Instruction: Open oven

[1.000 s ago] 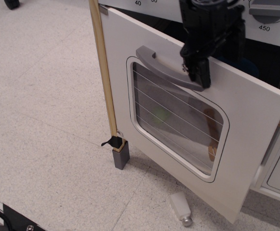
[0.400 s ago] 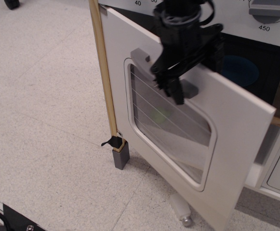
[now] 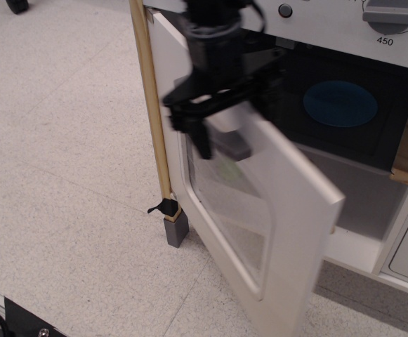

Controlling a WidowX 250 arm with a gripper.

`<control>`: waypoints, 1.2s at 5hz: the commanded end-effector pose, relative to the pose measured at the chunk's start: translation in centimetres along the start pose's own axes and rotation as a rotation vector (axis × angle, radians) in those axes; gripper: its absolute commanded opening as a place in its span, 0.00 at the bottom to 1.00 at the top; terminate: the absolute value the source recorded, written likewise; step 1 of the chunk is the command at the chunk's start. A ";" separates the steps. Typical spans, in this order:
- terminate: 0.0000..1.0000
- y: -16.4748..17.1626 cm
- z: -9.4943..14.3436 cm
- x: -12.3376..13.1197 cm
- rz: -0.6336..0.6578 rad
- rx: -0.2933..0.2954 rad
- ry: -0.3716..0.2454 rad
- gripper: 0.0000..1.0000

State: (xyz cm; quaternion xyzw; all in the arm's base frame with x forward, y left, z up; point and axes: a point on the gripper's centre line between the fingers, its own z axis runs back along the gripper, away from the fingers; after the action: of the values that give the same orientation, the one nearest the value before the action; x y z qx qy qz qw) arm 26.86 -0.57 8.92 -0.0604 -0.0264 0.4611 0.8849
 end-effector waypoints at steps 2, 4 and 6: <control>0.00 7.7 1.7 7.4 -0.301 0.090 -0.102 1.00; 0.00 8.5 3.3 9.5 -0.480 0.113 -0.069 1.00; 0.00 6.5 5.5 9.0 -0.530 0.136 -0.071 1.00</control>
State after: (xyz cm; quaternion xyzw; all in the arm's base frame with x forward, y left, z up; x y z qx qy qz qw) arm 24.46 9.10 11.38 0.0155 -0.0106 0.2179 0.9758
